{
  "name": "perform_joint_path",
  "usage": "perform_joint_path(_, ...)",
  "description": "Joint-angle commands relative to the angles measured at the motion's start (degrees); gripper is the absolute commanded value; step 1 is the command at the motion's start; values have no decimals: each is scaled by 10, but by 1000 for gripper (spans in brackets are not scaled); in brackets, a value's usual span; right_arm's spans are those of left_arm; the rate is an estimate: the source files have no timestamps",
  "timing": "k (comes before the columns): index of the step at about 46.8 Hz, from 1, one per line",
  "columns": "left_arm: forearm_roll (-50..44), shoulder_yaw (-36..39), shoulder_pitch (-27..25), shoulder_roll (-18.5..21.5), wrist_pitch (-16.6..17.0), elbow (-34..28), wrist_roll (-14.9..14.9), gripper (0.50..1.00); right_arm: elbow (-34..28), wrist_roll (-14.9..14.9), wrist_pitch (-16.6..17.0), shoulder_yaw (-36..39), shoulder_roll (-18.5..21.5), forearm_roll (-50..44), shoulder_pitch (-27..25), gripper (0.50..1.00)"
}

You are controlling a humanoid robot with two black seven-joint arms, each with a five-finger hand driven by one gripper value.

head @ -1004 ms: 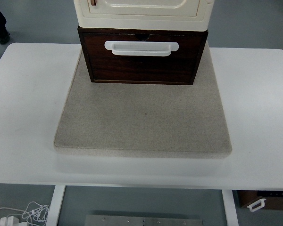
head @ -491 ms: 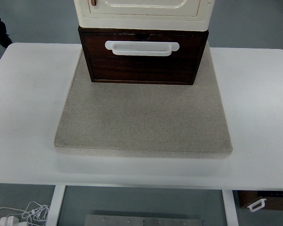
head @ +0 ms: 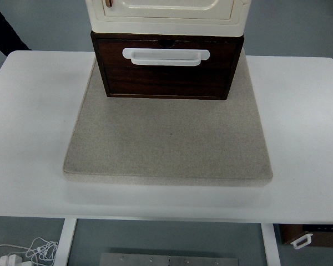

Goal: Close the drawer under the combination cabinet

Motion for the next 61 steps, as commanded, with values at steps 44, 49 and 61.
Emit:
perform_joint_path(44, -188, -6, 83, -116, -104, 15, -13, 1000, 1, 3, 5, 1, 0, 0, -2, 952)
perform_joint_path(49, -198, -6, 83, -120, -105, 15, -17, 1000, 1, 3, 5, 1, 0, 1, -2, 952)
perform_joint_path(61, -207, -6, 83, -124, -105, 15, -19, 1000, 1, 3, 5, 0, 0, 0, -2, 952)
